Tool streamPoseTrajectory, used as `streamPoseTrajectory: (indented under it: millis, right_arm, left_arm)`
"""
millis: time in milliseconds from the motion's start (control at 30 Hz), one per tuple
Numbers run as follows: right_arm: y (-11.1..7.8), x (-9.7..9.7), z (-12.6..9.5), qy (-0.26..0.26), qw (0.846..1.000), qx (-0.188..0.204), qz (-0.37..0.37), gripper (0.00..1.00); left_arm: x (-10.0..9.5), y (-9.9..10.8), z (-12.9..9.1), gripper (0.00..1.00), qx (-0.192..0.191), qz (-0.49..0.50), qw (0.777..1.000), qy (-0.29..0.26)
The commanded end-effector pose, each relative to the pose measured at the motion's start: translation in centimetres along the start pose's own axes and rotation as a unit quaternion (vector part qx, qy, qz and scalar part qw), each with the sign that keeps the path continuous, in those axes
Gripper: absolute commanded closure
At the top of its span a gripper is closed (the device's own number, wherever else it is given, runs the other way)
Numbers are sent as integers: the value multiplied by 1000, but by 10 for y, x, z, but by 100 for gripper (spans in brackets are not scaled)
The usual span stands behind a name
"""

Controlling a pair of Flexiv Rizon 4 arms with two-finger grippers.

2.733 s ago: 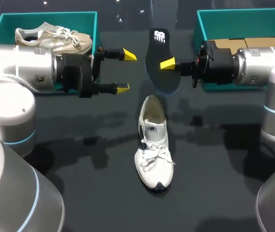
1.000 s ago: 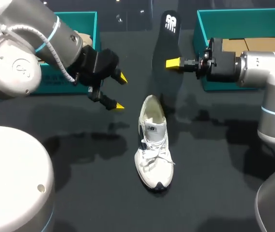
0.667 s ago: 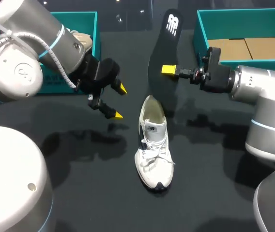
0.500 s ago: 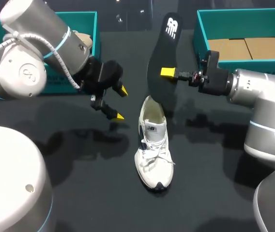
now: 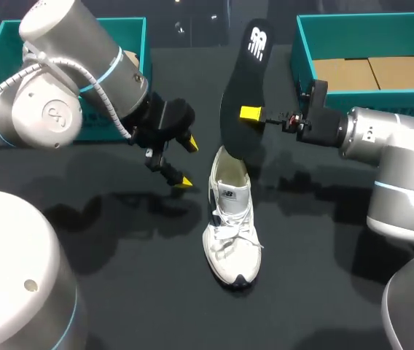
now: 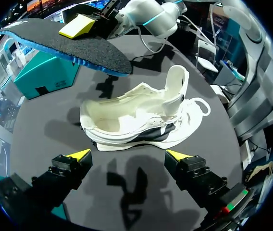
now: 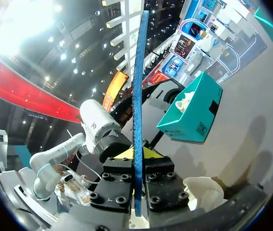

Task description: Take the shoe out of the shoebox, open the shoe tongue, remove and reinsert the insole, then place the shoe into the shoebox

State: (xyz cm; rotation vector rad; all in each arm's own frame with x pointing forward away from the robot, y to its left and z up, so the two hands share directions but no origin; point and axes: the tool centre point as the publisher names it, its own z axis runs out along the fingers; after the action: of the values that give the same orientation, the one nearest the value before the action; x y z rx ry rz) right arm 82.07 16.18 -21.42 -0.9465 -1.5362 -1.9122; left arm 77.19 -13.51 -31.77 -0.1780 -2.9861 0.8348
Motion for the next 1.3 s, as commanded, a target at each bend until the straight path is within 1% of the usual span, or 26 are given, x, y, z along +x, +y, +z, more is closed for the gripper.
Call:
streamPoseTrajectory:
  millis: [33, 300, 333, 367, 433, 500, 600, 933, 1100, 1267, 1300]
  right_arm:
    - [-4, -9, 1, 8, 1000, -1, 0, 100]
    - [-7, -20, 2, 17, 1000, 3, -18, 100]
    - [-7, -22, 1, 10, 1000, 2, -29, 100]
    - [-4, -21, -2, -6, 999, -10, -47, 100]
    - [-4, -21, -2, -6, 999, -10, -47, 100]
    - [-4, -21, -2, -6, 999, -10, -47, 100]
    - [-4, -21, -2, -6, 999, -10, -47, 100]
    - [-4, -21, -2, -6, 999, -10, -47, 100]
    - [-6, -25, 0, 4, 999, -5, -41, 100]
    - [-13, -30, 7, 17, 999, 4, -32, 100]
    - [-14, -31, 9, 19, 999, 7, -31, 100]
  left_arm:
    - [-3, 1, 15, 0, 1, 5, 1000, 1]
    - [-3, 5, 31, 0, 1, 7, 1000, 13]
    - [-3, 6, 32, 0, -3, 8, 1000, 12]
    - [-4, 6, 33, 0, -6, 6, 1000, 11]
    - [-6, 7, 33, 0, -10, 4, 1000, 6]
    - [-7, 7, 32, 0, -5, 0, 1000, 1]
    - [-8, 8, 34, 0, -7, -2, 1000, -4]
    - [-15, 7, 45, 0, -14, 5, 1000, -4]
    - [-20, 9, 50, 0, -17, 6, 1000, -4]
    - [-25, 10, 54, 0, -10, 1, 1000, -2]
    - [-25, 10, 54, 0, -2, 1, 1000, 8]
